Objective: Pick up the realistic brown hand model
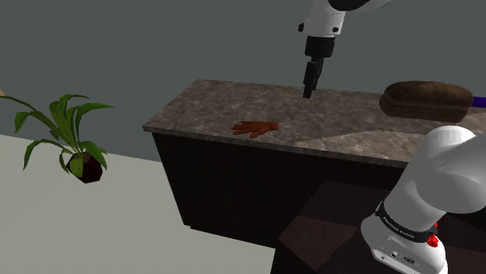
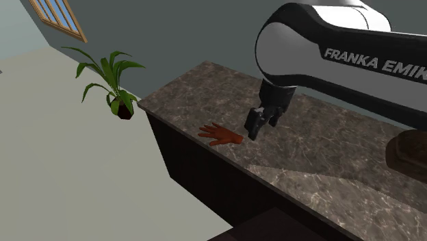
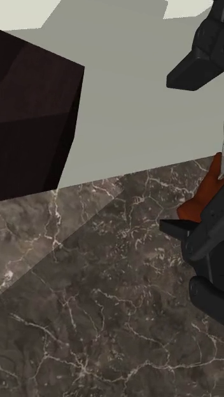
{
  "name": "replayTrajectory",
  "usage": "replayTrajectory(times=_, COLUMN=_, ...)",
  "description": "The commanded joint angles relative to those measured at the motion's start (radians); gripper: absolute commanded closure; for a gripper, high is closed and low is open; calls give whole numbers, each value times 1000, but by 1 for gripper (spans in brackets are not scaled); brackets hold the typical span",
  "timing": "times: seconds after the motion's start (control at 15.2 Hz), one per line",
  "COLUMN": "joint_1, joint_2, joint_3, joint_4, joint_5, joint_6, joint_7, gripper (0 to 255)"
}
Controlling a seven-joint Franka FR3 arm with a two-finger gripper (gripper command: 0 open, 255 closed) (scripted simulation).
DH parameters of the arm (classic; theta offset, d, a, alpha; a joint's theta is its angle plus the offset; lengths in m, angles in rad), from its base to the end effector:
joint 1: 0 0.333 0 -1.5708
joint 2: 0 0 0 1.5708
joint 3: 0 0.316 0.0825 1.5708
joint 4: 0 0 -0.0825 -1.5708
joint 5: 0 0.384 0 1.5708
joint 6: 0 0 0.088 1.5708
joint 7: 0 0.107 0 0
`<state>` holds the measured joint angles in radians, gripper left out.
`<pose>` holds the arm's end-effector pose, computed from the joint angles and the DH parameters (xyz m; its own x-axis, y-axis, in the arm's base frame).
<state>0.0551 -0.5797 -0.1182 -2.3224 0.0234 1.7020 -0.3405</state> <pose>0.3718 -0.0279 0.5462 0.9567 0.2907 -0.0123 0.2882 -0.9526 -0.0973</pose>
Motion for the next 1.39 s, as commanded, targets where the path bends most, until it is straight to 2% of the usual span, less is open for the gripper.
replayTrajectory(times=0.0, joint_1=15, joint_2=68, joint_3=-9, joint_4=6, joint_5=-8, joint_6=53, joint_7=-50, gripper=0)
replayTrajectory(times=0.46, joint_1=54, joint_2=317, joint_3=-34, joint_4=57, joint_5=-24, joint_6=217, joint_7=-218, gripper=0)
replayTrajectory(times=0.92, joint_1=81, joint_2=581, joint_3=-33, joint_4=164, joint_5=-27, joint_6=345, joint_7=-370, gripper=0)
replayTrajectory(times=1.32, joint_1=80, joint_2=629, joint_3=-32, joint_4=140, joint_5=-21, joint_6=416, joint_7=-382, gripper=0)
